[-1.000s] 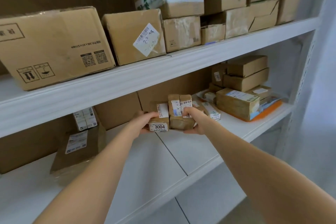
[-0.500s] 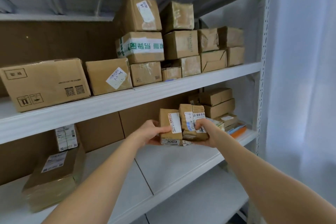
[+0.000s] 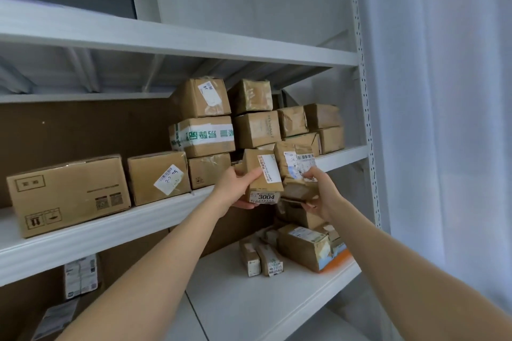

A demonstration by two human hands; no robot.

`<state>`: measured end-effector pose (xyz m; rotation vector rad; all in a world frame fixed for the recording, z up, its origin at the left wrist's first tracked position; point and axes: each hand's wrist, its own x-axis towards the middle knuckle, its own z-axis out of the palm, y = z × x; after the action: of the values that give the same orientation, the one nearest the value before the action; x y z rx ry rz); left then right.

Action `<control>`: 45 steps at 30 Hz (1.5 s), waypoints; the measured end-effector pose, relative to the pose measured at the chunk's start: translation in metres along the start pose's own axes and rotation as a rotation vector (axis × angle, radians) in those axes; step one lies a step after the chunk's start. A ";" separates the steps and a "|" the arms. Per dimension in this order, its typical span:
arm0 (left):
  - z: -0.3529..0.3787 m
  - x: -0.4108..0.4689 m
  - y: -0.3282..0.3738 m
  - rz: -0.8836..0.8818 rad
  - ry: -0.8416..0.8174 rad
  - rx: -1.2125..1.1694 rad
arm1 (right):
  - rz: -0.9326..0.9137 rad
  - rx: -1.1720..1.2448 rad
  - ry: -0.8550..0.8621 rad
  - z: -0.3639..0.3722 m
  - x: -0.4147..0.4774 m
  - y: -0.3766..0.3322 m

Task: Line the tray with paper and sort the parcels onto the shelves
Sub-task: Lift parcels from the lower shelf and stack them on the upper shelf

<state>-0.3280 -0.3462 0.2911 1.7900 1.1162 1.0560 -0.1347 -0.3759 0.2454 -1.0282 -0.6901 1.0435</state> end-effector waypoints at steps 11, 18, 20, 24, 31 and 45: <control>-0.045 0.031 0.096 0.291 0.156 -0.046 | -0.370 0.066 -0.004 0.065 0.007 -0.096; -0.118 0.024 0.116 0.268 0.301 -0.036 | -0.558 -0.085 -0.146 0.137 -0.010 -0.124; -0.141 0.017 0.115 0.238 0.353 -0.030 | -0.579 -0.134 -0.194 0.160 -0.016 -0.124; -0.185 -0.001 0.108 0.169 0.476 -0.004 | -0.603 -0.236 -0.208 0.206 -0.029 -0.117; -0.235 -0.014 0.090 -0.043 0.641 0.072 | -0.633 -0.522 -0.158 0.271 -0.035 -0.094; -0.247 0.008 0.056 -0.247 0.559 0.223 | -0.475 -0.625 -0.211 0.305 -0.011 -0.060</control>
<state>-0.5350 -0.3140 0.4341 1.4967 1.8019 1.3601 -0.3780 -0.2891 0.4188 -1.2043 -1.4133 0.5227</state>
